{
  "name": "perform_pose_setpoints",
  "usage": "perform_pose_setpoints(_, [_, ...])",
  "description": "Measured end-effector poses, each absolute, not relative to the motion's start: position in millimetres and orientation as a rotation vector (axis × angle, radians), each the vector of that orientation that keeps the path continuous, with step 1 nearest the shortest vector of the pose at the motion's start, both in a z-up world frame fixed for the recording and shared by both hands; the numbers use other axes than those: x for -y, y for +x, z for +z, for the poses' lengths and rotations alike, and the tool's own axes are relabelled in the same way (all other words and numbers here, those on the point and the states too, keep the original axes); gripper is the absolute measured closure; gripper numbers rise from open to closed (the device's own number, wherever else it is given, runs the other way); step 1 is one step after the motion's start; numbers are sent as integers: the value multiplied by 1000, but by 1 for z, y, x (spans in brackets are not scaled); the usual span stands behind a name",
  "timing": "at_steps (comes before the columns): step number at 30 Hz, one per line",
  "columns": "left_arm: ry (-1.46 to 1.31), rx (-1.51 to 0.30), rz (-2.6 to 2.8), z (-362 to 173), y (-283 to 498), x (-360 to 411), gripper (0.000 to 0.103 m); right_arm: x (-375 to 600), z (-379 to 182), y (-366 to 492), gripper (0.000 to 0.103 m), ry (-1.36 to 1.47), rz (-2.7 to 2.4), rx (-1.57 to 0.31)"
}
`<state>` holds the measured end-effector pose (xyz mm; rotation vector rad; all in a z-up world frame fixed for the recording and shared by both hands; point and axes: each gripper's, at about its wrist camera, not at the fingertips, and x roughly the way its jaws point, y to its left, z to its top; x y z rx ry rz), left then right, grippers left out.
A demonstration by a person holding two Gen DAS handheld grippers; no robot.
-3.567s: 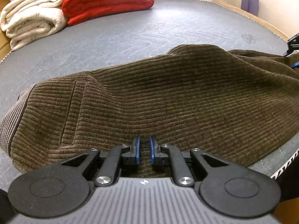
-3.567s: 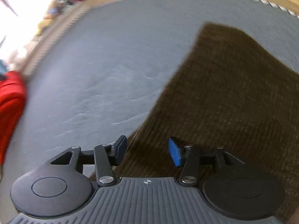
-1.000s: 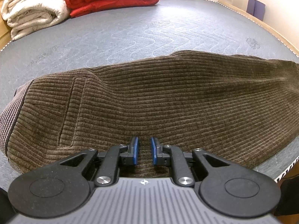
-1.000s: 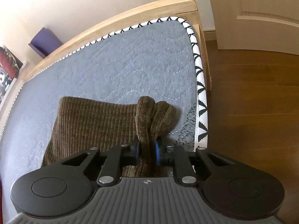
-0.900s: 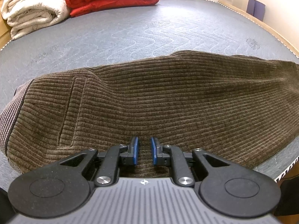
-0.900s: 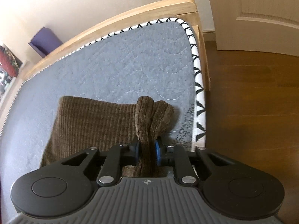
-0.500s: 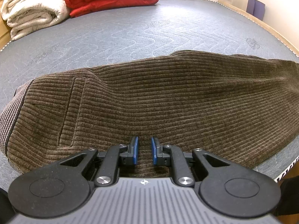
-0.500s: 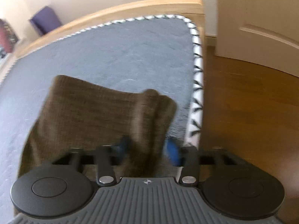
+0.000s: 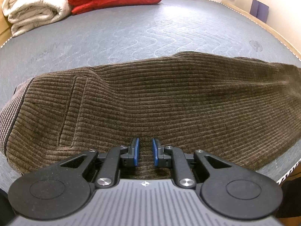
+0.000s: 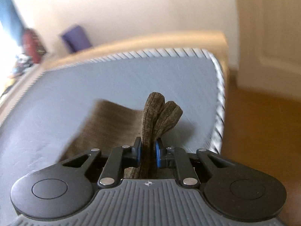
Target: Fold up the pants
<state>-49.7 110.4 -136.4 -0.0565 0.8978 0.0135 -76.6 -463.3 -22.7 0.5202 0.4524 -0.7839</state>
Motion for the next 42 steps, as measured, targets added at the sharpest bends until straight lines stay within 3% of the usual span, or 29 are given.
perform_pose_setpoints(4, [-85, -902, 4, -136, -48, -117, 85, 365, 26, -67, 89, 168, -551, -338])
perform_pose_setpoints(8, [-90, -901, -10, -136, -49, -121, 83, 232, 29, -88, 88, -182, -245, -286])
perform_pose_setpoints(13, [-118, -909, -25, -135, -47, -126, 76, 91, -36, -140, 87, -483, 214, -395])
perform_pose_setpoints(16, [-124, -912, -46, -135, -47, -127, 63, 40, -91, -156, 86, -659, 433, -620])
perform_pose_setpoints(17, [-120, -912, -56, -135, -47, -126, 58, 33, -100, -159, 85, -683, 469, -651])
perform_pose_setpoints(20, [-108, -912, -67, -135, -46, -126, 56, 28, -108, -167, 82, -725, 510, -686])
perform_pose_setpoints(24, [-151, -917, -77, -136, -44, -130, 46, 43, -88, -159, 76, -584, 517, -693])
perform_pose_setpoints(28, [-145, -908, -82, -136, -46, -127, 45, 49, -78, -157, 72, -499, 541, -685])
perform_pose_setpoints(31, [-189, -883, -54, -134, -50, -135, 51, 40, -81, -162, 63, -511, 606, -680])
perform_pose_setpoints(33, [-228, -862, -34, -131, -52, -143, 74, 30, -86, -165, 61, -562, 621, -664])
perform_pose_setpoints(35, [-269, -833, -29, -128, -55, -151, 89, 24, -90, -164, 59, -585, 629, -662])
perform_pose_setpoints(39, [-379, -785, -114, -114, -55, -157, 92, 18, -103, -155, 52, -654, 603, -684])
perform_pose_setpoints(42, [-435, -759, -200, -95, -42, -151, 88, 18, -107, -147, 55, -639, 623, -716])
